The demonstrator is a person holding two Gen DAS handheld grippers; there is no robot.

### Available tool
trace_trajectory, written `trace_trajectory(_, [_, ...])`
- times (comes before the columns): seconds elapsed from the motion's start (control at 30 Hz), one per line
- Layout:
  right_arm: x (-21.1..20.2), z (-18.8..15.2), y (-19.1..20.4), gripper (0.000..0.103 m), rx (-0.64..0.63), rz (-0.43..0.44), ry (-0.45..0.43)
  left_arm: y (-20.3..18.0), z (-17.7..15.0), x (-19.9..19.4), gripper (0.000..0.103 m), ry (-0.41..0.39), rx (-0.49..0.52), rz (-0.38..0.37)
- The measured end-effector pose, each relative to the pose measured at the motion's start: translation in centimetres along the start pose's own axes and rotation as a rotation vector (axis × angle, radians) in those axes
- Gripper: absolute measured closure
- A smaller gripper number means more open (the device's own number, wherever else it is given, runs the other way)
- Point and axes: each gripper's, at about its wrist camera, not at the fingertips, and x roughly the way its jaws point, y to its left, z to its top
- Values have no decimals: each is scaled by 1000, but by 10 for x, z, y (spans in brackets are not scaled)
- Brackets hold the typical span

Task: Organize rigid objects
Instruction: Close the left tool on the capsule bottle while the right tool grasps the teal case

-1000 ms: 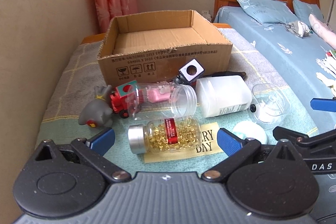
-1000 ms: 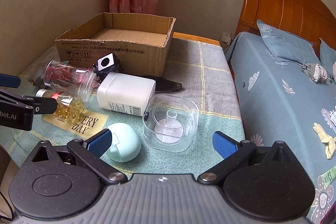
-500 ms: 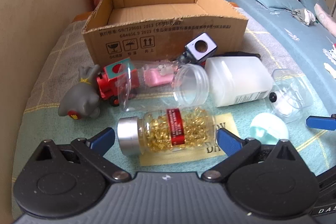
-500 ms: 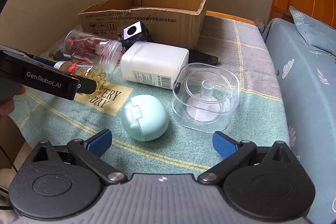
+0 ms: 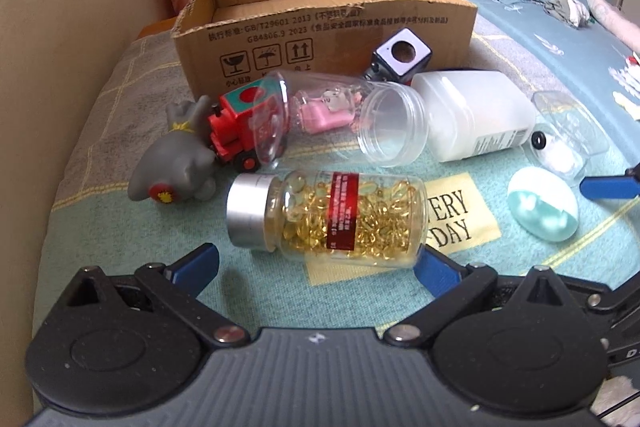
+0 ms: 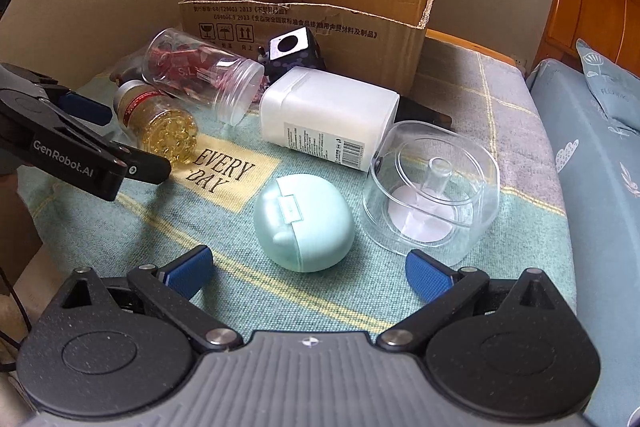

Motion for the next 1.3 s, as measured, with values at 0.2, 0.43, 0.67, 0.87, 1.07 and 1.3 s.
trace_trajectory(0.2, [0,-1,0,0,-4,2,-17,-9,4,-3,1,-66,36,-6])
trace_trajectory(0.43, [2,0,6,0,-35,34,-32,-5,11,-2,10,-101,15,5])
trace_trajectory(0.67, [8,8,21,0,-91,97,-36,5,2,-10,10,-91,-19,5])
trace_trajectory(0.87, [13,13,28,0,-133,142,-36,11,-5,-15,10,-85,-20,21])
trace_trajectory(1.07, [17,23,26,9,-143,134,-35,10,-1,-12,10,-90,-29,30])
trace_trajectory(1.3, [15,28,19,29,-148,116,-27,14,0,-14,10,-87,-33,12])
